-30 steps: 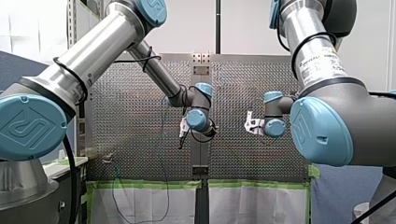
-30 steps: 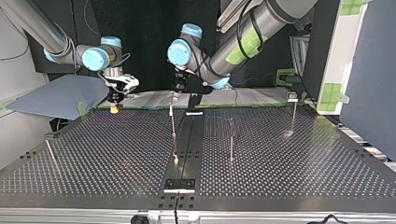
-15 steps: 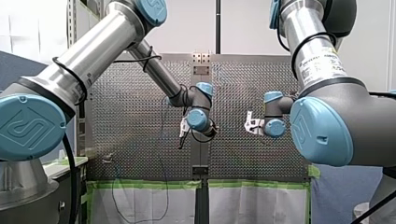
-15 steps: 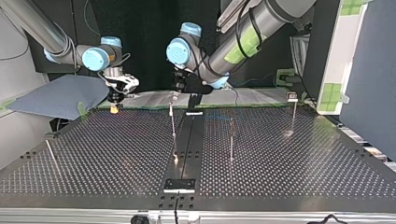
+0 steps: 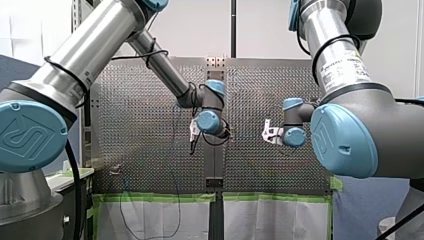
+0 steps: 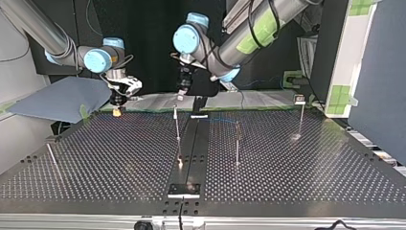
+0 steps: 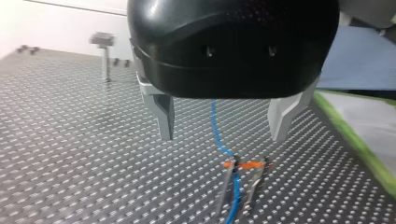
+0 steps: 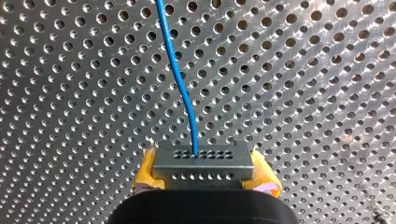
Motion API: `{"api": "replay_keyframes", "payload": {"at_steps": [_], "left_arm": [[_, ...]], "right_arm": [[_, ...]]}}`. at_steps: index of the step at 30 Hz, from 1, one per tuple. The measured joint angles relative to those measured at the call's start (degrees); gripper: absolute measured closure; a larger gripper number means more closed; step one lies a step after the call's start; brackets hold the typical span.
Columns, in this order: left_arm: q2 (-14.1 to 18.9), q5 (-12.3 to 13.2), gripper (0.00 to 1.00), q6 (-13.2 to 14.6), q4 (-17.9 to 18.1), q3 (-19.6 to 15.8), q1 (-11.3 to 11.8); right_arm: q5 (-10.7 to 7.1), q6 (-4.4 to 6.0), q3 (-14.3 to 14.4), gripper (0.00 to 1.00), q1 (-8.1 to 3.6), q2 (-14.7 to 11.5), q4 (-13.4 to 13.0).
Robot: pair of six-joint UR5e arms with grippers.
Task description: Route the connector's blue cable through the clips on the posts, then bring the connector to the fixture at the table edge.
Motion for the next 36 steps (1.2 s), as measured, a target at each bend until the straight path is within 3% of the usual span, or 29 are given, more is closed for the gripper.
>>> {"api": "replay_keyframes", "payload": {"at_steps": [8, 16, 36], "left_arm": [[3.91, -3.23, 0.0, -3.85, 3.91, -3.91, 0.49], [7.77, -3.63, 0.0, -7.64, 7.72, -7.78, 1.52], [17.72, -3.59, 0.0, -10.77, 10.7, -17.71, 2.2]], "right_arm": [[-0.05, 0.12, 0.02, 1.0, 0.0, 0.0, 0.03], [-0.14, 0.13, 0.01, 1.0, 0.0, 0.0, 0.07], [-0.2, 0.07, 0.02, 1.0, -0.02, 0.09, 0.5]]}}
